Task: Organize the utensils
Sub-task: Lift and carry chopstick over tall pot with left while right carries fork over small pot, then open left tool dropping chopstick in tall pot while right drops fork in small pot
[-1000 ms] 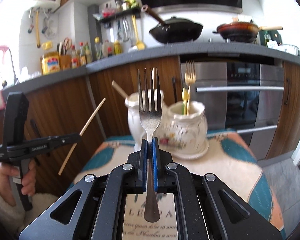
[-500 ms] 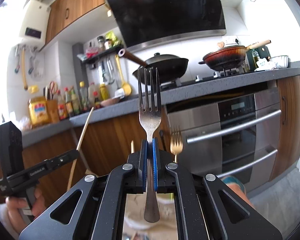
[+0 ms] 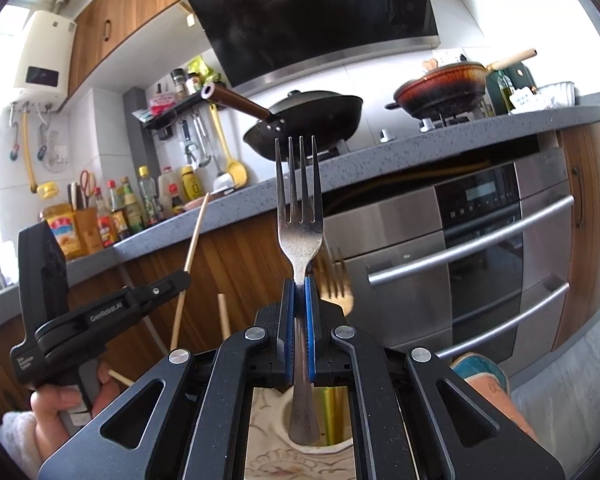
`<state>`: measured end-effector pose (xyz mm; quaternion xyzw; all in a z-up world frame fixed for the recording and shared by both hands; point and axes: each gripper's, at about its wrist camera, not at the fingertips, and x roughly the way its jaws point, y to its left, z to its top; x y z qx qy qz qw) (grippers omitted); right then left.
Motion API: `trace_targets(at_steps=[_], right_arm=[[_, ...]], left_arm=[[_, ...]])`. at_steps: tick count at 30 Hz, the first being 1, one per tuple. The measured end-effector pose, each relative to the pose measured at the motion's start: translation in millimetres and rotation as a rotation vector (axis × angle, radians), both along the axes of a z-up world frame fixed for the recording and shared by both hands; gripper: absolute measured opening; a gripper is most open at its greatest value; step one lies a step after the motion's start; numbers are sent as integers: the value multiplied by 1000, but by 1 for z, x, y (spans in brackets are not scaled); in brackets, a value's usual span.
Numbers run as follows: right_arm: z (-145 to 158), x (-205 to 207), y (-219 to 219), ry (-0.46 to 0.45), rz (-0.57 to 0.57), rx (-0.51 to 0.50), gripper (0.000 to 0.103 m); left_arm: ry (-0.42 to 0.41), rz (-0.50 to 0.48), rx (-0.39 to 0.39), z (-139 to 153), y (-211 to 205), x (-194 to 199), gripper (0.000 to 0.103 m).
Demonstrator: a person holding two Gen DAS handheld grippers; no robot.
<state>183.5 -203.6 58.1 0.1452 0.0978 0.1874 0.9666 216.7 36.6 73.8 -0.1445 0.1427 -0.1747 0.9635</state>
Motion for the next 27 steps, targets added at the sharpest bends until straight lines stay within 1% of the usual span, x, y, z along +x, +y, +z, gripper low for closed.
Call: trace_targets(at_steps=[6, 10, 16, 21, 23, 24, 26, 27], right_arm=[[-8, 5, -1, 25, -4, -4, 6], [-10, 4, -3, 29, -2, -6, 6], [-11, 3, -2, 32, 6, -16, 6], [-18, 6, -1, 63, 13, -34, 6], [-21, 6, 0, 77, 19, -39, 6], [-23, 7, 0, 83, 23, -40, 6], [-25, 8, 1, 95, 30, -41, 6], [-26, 8, 1, 100, 32, -42, 6]], left_arm=[[24, -19, -8, -14, 1, 3, 5], [30, -41, -3, -20, 3, -2, 5], [21, -64, 14, -22, 7, -16, 5], [26, -83, 5, -23, 14, -27, 5], [25, -75, 10, -22, 16, -31, 5], [21, -63, 20, -22, 17, -34, 8], [13, -45, 41, -20, 19, -38, 19], [9, -39, 46, -20, 20, -40, 26]])
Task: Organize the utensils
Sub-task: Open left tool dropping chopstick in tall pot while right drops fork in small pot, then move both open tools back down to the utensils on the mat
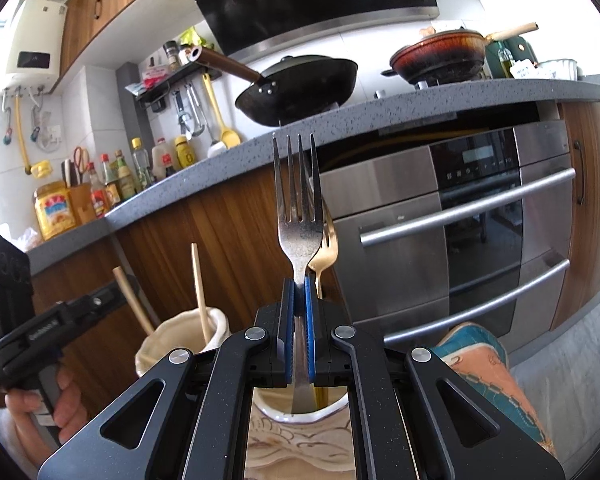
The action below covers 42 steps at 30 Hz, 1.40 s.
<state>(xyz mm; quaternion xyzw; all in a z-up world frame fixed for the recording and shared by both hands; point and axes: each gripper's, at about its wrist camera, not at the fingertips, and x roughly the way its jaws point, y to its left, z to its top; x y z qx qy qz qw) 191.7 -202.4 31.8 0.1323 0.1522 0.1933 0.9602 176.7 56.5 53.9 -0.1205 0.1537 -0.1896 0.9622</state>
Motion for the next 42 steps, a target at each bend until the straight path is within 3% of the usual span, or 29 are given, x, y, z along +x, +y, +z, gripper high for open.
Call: trace_targets(at_steps=[9, 12, 21, 24, 33, 36, 39, 42], right_arm=[[-10, 5, 6, 51, -8, -42, 6], [-14, 8, 8, 73, -13, -58, 6], [-22, 12, 8, 112, -19, -78, 7], [-23, 12, 8, 112, -17, -78, 15], [-19, -2, 6, 105, -29, -80, 27], [-15, -14, 5, 93, -37, -88, 36], [-11, -29, 6, 79, -29, -88, 43], [-8, -45, 9, 61, -20, -104, 54]], left_arm=[[27, 66, 12, -3, 17, -8, 31], [40, 78, 26, -7, 19, -11, 40], [73, 97, 46, -21, 25, -17, 40], [81, 106, 44, -23, 27, -19, 42], [85, 120, 70, -23, 26, -31, 43], [81, 131, 93, -20, 23, -39, 54], [79, 148, 129, -18, 20, -51, 57], [85, 158, 157, -18, 17, -61, 69]])
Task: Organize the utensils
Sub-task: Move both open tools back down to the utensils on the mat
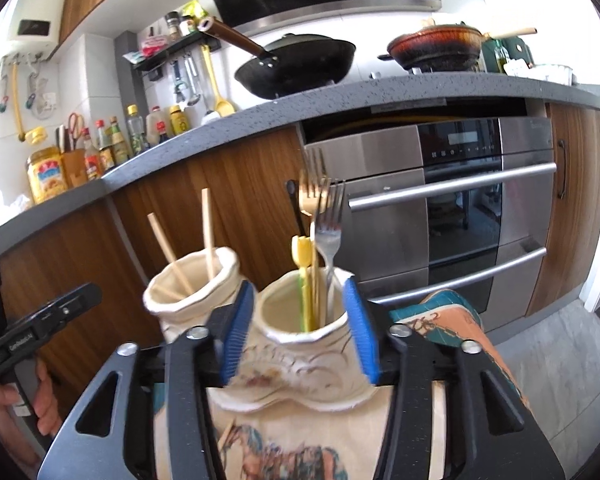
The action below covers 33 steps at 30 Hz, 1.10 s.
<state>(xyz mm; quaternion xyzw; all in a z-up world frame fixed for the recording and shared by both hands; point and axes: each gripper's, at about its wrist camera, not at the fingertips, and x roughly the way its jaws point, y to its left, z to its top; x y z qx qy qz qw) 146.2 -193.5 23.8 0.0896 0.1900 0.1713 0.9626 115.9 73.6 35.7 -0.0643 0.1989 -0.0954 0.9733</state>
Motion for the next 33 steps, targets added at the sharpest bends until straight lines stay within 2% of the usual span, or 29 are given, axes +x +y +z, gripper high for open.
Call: trace_targets(at_steps=[4, 8, 15, 18, 26, 28, 29, 31, 33], right_arm=[[-4, -21, 3, 4, 37, -1, 65], [-13, -37, 7, 30, 68, -15, 76], [-32, -58, 21, 105, 108, -63, 77], [-42, -67, 27, 149, 126, -85, 77], [-64, -93, 60, 220, 198, -197, 77], [-69, -95, 69, 235, 210, -224, 76], [-72, -96, 75, 248, 217, -239, 73], [-77, -96, 84, 273, 224, -257, 65], [-82, -94, 94, 303, 232, -285, 52]], left_arm=[[27, 9, 37, -4, -3, -14, 80], [73, 11, 44, -11, -3, -26, 83], [169, 5, 61, -33, -2, -43, 89], [202, 1, 93, -46, -5, -52, 89], [220, 14, 67, -62, 4, -60, 93], [230, 21, 66, -67, 7, -59, 93], [235, 20, 61, -70, 8, -59, 93], [247, 20, 52, -75, 11, -56, 93], [258, 20, 42, -78, 14, -54, 93]])
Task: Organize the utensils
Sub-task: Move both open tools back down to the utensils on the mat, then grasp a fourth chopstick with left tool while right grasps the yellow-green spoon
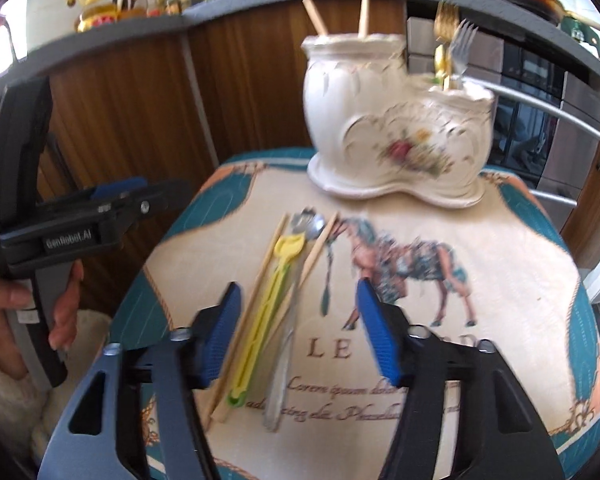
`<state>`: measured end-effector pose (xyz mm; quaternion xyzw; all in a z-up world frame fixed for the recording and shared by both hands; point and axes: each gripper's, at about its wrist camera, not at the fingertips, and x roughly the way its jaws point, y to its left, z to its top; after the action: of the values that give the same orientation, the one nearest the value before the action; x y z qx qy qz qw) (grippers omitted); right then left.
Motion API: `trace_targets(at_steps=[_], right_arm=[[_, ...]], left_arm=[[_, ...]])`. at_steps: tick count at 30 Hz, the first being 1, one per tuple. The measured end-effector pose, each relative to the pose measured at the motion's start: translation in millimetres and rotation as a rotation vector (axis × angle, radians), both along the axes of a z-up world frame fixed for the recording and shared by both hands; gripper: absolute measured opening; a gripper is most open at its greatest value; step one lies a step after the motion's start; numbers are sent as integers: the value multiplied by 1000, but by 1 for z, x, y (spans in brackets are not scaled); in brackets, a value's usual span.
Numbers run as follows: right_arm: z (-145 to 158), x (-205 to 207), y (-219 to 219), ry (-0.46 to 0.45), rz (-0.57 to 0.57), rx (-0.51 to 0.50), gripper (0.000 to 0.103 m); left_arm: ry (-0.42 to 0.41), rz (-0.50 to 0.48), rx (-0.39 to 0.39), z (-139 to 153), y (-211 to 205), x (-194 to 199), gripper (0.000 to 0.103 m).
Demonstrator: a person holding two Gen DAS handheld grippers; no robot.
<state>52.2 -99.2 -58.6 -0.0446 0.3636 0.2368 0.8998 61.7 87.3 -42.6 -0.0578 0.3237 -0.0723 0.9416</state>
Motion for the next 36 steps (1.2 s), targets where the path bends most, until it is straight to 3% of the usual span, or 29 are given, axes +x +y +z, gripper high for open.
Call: trace_targets(at_steps=[6, 9, 16, 19, 25, 29, 34, 36], right_arm=[[-9, 6, 26, 38, 31, -81, 28], [-11, 9, 33, 50, 35, -108, 22], [-19, 19, 37, 74, 32, -121, 20], [-20, 19, 36, 60, 33, -130, 12], [-16, 17, 26, 52, 45, -70, 11], [1, 9, -3, 11, 14, -28, 11], [12, 13, -45, 4, -50, 37, 11], [12, 15, -52, 2, -61, 47, 11]], left_arm=[[3, -1, -30, -1, 5, 2, 93], [7, -4, -35, -2, 5, 2, 93], [9, -4, -26, -3, 4, 2, 93], [17, -3, -26, -5, 3, 3, 93], [35, -5, -8, -7, -2, 4, 93], [84, -39, 21, -9, -16, 5, 92], [196, -118, 111, -17, -51, 4, 74], [214, -134, 126, -18, -62, 0, 71]])
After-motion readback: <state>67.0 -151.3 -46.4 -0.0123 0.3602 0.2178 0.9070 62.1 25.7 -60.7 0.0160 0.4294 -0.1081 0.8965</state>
